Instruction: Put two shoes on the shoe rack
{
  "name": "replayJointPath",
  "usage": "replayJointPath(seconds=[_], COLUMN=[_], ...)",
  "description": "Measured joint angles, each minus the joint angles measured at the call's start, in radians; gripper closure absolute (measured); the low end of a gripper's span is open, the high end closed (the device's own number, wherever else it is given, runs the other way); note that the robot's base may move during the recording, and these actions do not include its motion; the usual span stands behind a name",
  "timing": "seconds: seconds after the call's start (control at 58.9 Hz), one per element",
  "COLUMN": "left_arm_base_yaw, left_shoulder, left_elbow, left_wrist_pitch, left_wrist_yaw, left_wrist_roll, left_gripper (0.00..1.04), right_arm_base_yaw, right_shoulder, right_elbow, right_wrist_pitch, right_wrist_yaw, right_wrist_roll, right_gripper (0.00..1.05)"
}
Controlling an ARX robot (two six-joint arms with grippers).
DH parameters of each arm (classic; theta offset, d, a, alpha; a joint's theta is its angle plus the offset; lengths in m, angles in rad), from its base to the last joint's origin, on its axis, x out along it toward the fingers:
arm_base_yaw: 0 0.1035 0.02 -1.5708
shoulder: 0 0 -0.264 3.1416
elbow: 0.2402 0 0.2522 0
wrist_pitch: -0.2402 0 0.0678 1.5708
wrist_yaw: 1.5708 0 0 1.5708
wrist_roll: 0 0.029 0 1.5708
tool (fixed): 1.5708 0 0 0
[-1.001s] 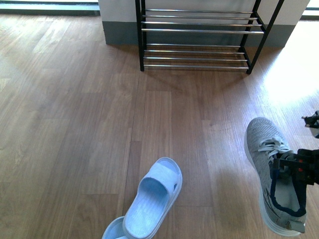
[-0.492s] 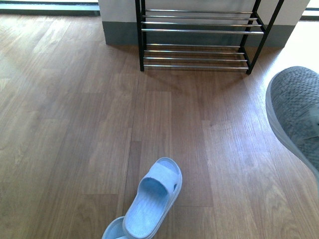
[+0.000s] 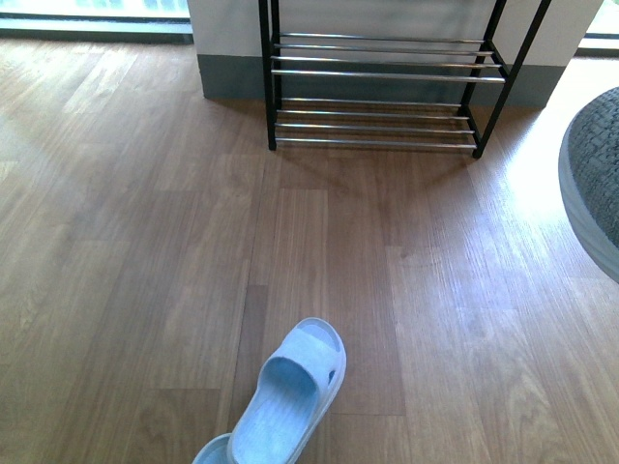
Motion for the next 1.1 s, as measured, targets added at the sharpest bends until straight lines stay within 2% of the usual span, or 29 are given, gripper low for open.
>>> replayJointPath(seconds=[1.103], left_arm_base_yaw=[-0.001], left_shoulder=[0.001], left_elbow=[0.000], left_wrist_pitch=[-0.001], left_wrist_yaw=[0.008], left_wrist_roll=[0.000], left_gripper=[1.04], right_arm_base_yaw=[0.002], right_shoulder=[-0.004], right_elbow=[-0.001], right_wrist_pitch=[-0.001], right_wrist_yaw=[0.006], right_wrist_roll=[0.000], right_gripper=[1.04])
